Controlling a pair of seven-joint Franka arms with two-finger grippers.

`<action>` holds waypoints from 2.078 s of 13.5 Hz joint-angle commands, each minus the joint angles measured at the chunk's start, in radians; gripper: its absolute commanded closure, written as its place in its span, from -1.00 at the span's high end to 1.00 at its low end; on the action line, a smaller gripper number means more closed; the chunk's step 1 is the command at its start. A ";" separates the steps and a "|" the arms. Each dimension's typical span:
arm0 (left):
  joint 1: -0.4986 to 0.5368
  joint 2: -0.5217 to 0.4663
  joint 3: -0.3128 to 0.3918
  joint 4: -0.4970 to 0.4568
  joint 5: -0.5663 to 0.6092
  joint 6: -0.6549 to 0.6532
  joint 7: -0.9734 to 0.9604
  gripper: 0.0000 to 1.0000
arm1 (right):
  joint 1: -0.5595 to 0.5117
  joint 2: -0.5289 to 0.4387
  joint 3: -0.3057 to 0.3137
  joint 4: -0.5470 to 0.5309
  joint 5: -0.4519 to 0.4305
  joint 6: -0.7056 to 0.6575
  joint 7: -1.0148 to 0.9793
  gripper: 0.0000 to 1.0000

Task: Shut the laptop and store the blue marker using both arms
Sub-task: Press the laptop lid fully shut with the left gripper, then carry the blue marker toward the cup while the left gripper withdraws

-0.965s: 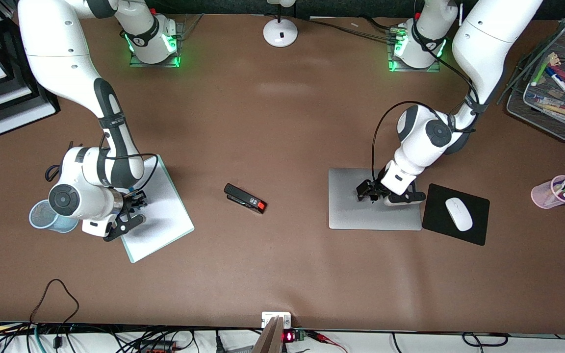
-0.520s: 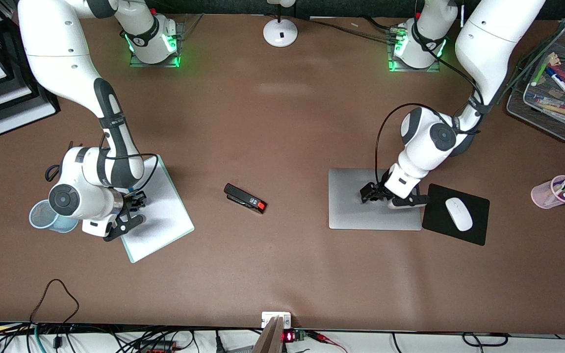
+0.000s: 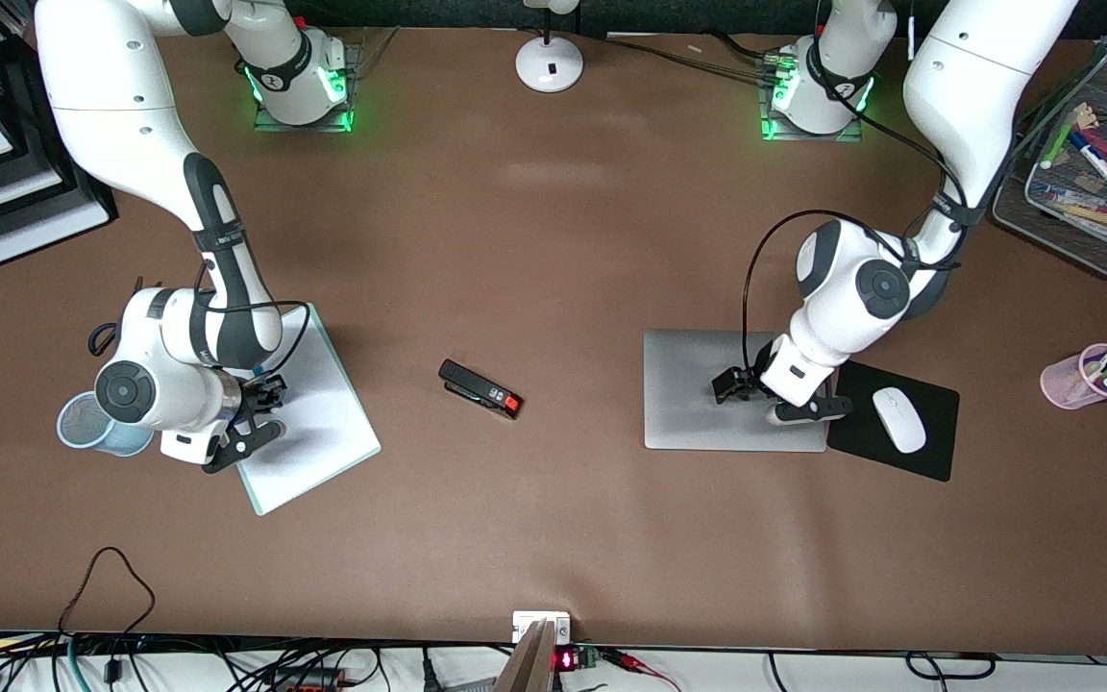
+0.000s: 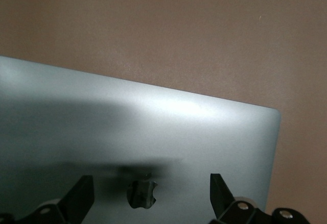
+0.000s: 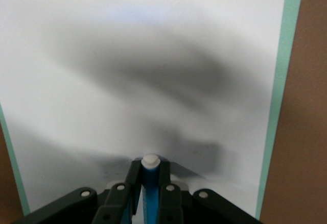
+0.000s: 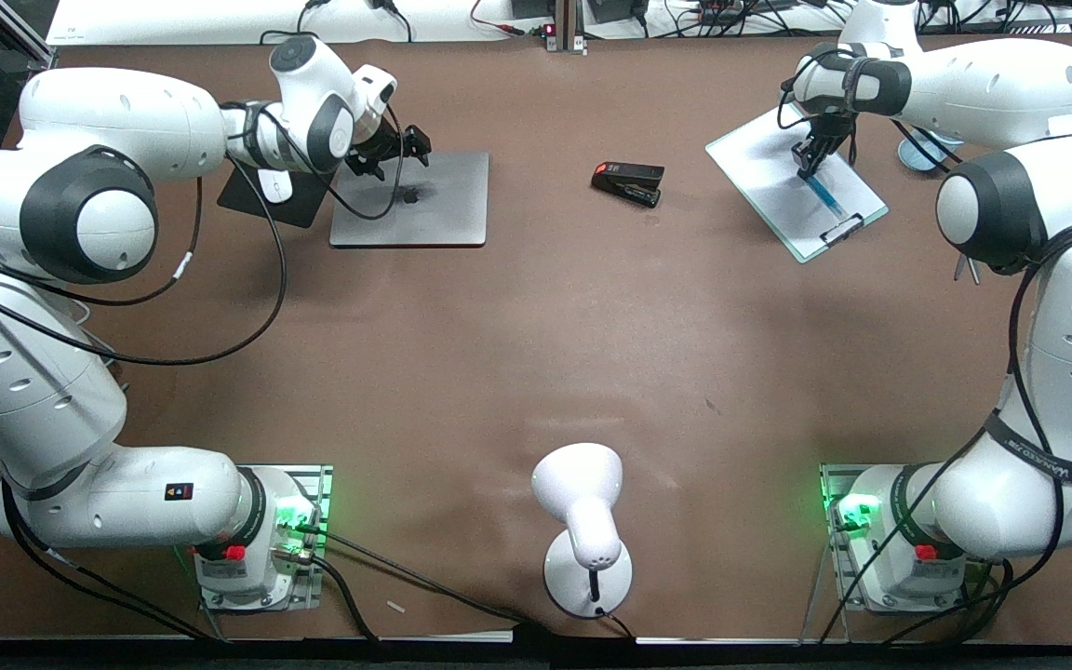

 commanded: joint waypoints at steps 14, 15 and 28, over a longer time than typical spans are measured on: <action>0.024 -0.060 -0.001 0.284 0.020 -0.526 0.016 1.00 | -0.023 -0.145 -0.030 0.224 0.003 -0.215 -0.015 -0.98; 0.024 -0.060 -0.001 0.302 0.032 -0.549 0.016 1.00 | -0.020 -0.162 -0.033 0.225 0.003 -0.214 -0.013 -0.98; 0.065 -0.152 -0.002 0.506 0.095 -0.898 0.111 1.00 | -0.095 -0.204 -0.043 0.284 0.187 -0.088 -0.632 -0.98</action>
